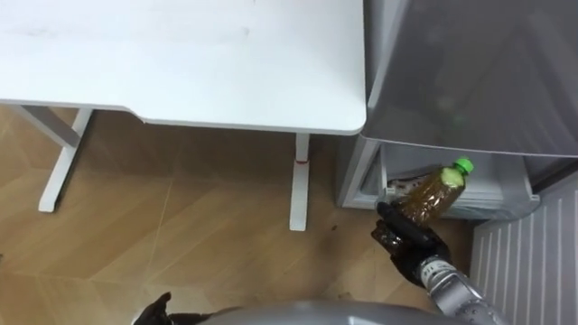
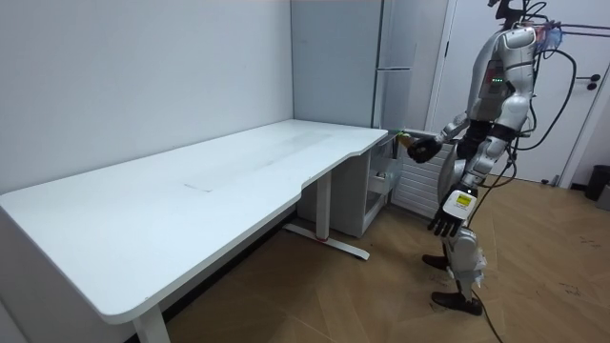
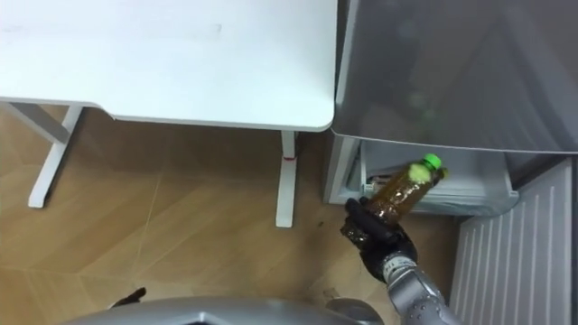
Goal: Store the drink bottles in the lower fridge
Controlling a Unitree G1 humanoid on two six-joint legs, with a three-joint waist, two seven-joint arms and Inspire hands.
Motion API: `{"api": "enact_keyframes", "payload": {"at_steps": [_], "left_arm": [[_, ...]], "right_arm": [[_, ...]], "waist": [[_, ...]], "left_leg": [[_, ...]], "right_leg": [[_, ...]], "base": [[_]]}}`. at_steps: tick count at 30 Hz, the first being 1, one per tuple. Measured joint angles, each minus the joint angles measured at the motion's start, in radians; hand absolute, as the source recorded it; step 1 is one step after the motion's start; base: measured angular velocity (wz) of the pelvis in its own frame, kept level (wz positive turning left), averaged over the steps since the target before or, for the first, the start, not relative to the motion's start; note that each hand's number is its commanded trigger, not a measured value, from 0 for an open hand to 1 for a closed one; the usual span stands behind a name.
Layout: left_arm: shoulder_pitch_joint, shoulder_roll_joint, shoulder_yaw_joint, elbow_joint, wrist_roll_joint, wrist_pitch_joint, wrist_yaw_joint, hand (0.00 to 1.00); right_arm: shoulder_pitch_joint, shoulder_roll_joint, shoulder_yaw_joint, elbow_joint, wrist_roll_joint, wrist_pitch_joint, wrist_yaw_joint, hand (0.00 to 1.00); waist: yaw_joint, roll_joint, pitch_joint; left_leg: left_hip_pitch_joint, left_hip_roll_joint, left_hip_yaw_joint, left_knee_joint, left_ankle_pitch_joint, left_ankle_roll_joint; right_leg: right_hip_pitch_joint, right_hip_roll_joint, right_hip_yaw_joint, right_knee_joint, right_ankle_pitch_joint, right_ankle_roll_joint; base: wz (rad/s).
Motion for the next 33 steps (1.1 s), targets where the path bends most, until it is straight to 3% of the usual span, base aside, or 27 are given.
{"api": "enact_keyframes", "payload": {"at_steps": [10,19,26,33], "left_arm": [[0.024,-0.004,0.014,-0.001,0.075,0.009,-0.002,0.0],[0.034,-0.009,0.028,0.002,0.187,0.07,-0.016,0.0],[0.067,-0.011,0.027,0.001,0.215,0.126,-0.061,0.0],[0.077,-0.012,0.027,-0.002,0.235,0.132,-0.077,0.0]], "right_arm": [[0.0,0.001,-0.04,-0.002,0.187,-0.036,-0.079,1.0],[-0.018,0.001,-0.089,0.059,0.379,-0.039,-0.083,1.0],[-0.038,-0.001,-0.15,0.09,0.434,-0.042,-0.082,1.0],[-0.066,-0.008,-0.204,0.122,0.469,-0.043,-0.079,1.0]], "waist": [[-0.003,0.003,-0.0016],[0.0,0.011,-0.0056],[-0.005,0.025,-0.006],[-0.008,0.039,-0.0054]], "left_leg": [[0.009,-0.001,0.003,0.001,0.0,0.0],[0.017,-0.001,0.002,0.003,0.0,0.0],[0.014,-0.001,-0.005,0.002,0.0,0.0],[-0.014,-0.007,-0.015,0.019,0.0,0.0]], "right_leg": [[0.001,-0.001,0.006,0.017,-0.011,0.0],[0.011,-0.001,0.006,0.013,-0.011,0.0],[0.016,-0.002,-0.001,-0.001,-0.011,0.001],[-0.01,-0.012,-0.011,0.021,-0.022,0.001]], "base": [[0.0],[0.0],[0.02],[0.05]]}}
